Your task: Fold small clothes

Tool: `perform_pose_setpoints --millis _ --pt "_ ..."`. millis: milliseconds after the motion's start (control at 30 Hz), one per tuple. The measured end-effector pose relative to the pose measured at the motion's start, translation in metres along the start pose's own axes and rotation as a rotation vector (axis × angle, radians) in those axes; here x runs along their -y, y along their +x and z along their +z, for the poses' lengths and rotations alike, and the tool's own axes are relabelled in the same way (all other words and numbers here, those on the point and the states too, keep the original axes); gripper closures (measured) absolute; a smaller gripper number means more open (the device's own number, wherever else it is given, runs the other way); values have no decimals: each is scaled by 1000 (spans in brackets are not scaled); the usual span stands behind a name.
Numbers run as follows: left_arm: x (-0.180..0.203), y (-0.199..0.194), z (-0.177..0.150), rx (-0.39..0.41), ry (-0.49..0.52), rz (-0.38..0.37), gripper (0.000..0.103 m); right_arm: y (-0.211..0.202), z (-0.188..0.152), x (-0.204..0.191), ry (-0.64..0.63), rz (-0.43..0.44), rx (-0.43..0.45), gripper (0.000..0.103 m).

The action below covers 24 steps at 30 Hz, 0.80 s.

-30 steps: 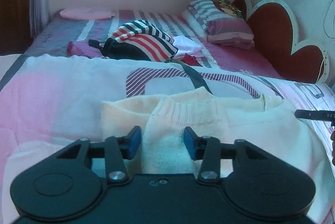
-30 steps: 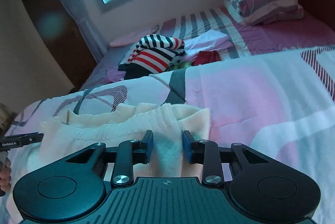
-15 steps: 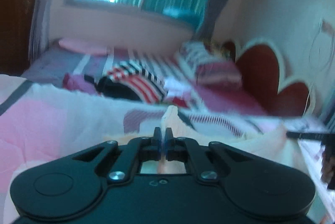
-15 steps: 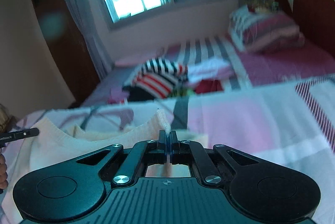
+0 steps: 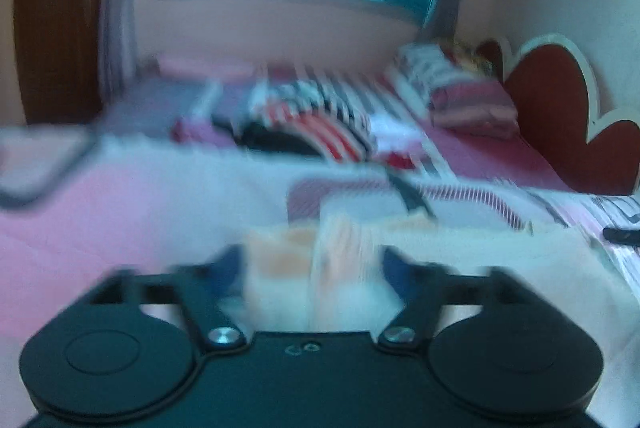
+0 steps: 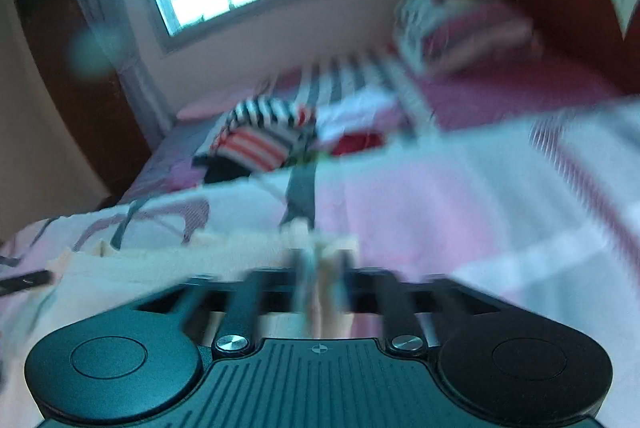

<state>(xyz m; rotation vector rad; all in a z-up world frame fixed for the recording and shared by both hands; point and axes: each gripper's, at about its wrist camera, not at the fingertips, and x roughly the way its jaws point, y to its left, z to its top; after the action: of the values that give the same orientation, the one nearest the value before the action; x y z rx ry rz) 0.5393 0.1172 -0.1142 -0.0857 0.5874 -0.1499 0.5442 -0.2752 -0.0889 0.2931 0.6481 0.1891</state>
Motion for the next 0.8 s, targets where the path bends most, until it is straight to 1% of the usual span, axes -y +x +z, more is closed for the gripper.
perform_pose_setpoints --millis 33,67,100,133,167,200,233,267,300,333,367,400,433,467,500,533,567,600,633,667,733,767,800 --pt "9 -5 2 20 21 -7 22 -7 0 -9 -15 38 17 63" --pt "21 -7 3 13 33 -39 23 -6 0 -21 -30 83 -7 63" --pt "39 -4 4 -18 61 -84 25 -2 -4 -39 -70 113 -29 63" --pt "57 -2 4 -47 104 -101 33 3 -8 -58 -117 130 -41 65" --pt "77 1 2 -71 158 -108 36 8 -14 -76 -154 157 -57 67" --pt "94 3 0 -80 212 -112 36 14 -18 -93 -175 185 -77 67" --pt "108 5 -3 -88 255 -95 32 19 -23 -107 -193 192 -91 67" --pt "116 9 -6 -98 283 -68 30 24 -28 -119 -215 184 -104 67" --pt "118 11 -10 -101 297 -44 25 29 -33 -127 -235 168 -115 67" --pt "116 12 -13 -103 299 -36 21 32 -37 -129 -242 155 -126 67" --pt "109 12 -17 -106 303 -18 21 33 -40 -126 -248 146 -131 67" --pt "96 12 -21 -108 302 18 21 31 -42 -121 -253 133 -122 67" --pt "83 7 -24 -108 285 34 18 28 -43 -110 -246 91 -111 67" --pt "65 2 -24 -106 251 45 14 23 -40 -92 -223 25 -99 67" --pt "48 -2 -24 -114 216 67 13 20 -39 -72 -193 -27 -89 67" --pt "37 -4 -22 -127 184 71 11 16 -38 -55 -164 -73 -82 67" --pt "30 -6 -19 -143 153 63 12 14 -37 -40 -139 -90 -84 68" --pt "29 -10 -14 -150 127 74 15 12 -35 -31 -118 -57 -92 68" --pt "32 -15 -9 -135 116 83 23 9 -33 -31 -109 -50 -90 68" --pt "39 -21 -5 -111 108 75 22 3 -32 -36 -116 -55 -75 68" --pt "62 -31 -4 -86 104 5 21 -13 -33 -55 -138 3 -31 68" --pt "75 -34 -8 -90 137 -11 20 -18 -37 -67 -152 39 -35 68" --pt "92 -36 -13 -94 194 -23 20 -19 -45 -81 -183 67 -52 68"
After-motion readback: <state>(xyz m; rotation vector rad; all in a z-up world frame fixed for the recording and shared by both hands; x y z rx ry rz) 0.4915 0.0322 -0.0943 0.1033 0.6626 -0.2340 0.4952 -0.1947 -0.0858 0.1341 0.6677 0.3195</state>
